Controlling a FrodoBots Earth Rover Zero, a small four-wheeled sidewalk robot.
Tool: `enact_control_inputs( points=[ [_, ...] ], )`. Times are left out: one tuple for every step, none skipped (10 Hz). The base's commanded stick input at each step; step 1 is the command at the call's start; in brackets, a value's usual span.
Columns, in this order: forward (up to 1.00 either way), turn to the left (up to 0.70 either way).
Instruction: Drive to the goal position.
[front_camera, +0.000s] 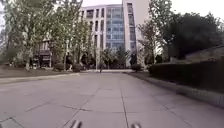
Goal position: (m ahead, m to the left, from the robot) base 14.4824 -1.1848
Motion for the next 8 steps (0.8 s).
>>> enact_control_inputs(
  points=[
    [0.70,0.00],
    [0.70,0.00],
    [0.70,-0.05],
    [0.70,-0.10],
    [0.70,-0.10],
    [0.70,-0.10],
    [0.70,-0.10],
    [0.70,-0.10]
  ],
)
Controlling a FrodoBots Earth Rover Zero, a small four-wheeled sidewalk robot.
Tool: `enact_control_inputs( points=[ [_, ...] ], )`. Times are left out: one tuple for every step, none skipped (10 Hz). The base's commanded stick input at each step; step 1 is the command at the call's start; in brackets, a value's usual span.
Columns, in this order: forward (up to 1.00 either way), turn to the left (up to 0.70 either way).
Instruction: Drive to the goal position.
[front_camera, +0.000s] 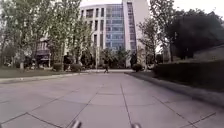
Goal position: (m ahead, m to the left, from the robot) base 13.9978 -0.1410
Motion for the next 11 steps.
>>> enact_control_inputs(
  points=[
    [0.70,-0.10],
    [0.70,-0.10],
    [0.70,-0.10],
    [0.70,-0.07],
    [0.70,-0.03],
    [0.70,0.00],
    [0.70,0.00],
    [0.70,-0.07],
    [0.70,-0.08],
    [0.70,-0.04],
    [0.70,0.00]
  ],
)
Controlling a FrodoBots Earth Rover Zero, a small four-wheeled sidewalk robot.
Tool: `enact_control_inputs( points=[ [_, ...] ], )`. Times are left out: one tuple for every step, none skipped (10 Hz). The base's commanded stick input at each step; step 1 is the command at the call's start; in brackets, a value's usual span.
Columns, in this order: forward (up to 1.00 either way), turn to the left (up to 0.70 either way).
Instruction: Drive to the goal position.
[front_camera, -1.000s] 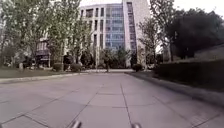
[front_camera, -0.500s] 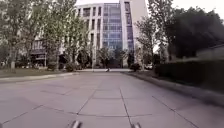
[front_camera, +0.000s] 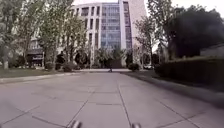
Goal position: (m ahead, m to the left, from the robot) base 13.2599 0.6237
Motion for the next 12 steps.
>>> enact_control_inputs(
  points=[
    [0.70,-0.10],
    [0.70,-0.06],
    [0.70,0.00],
    [0.70,0.00],
    [0.70,0.00],
    [0.70,-0.07],
    [0.70,-0.07],
    [0.70,-0.07],
    [0.70,-0.07],
    [0.70,-0.07],
    [0.70,-0.03],
    [0.70,0.00]
  ],
)
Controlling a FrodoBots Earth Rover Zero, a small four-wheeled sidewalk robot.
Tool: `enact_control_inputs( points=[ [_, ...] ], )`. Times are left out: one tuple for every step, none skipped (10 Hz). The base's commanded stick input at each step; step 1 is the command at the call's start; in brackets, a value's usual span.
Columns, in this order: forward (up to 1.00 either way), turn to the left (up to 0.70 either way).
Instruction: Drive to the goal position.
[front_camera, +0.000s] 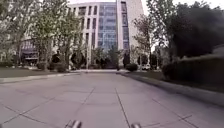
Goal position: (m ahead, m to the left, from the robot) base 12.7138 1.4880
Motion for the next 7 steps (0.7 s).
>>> enact_control_inputs(
  points=[
    [0.70,0.00],
    [0.70,0.00],
    [0.70,0.00],
    [0.70,0.00],
    [0.70,0.00],
    [0.70,0.00],
    [0.70,0.00]
  ],
)
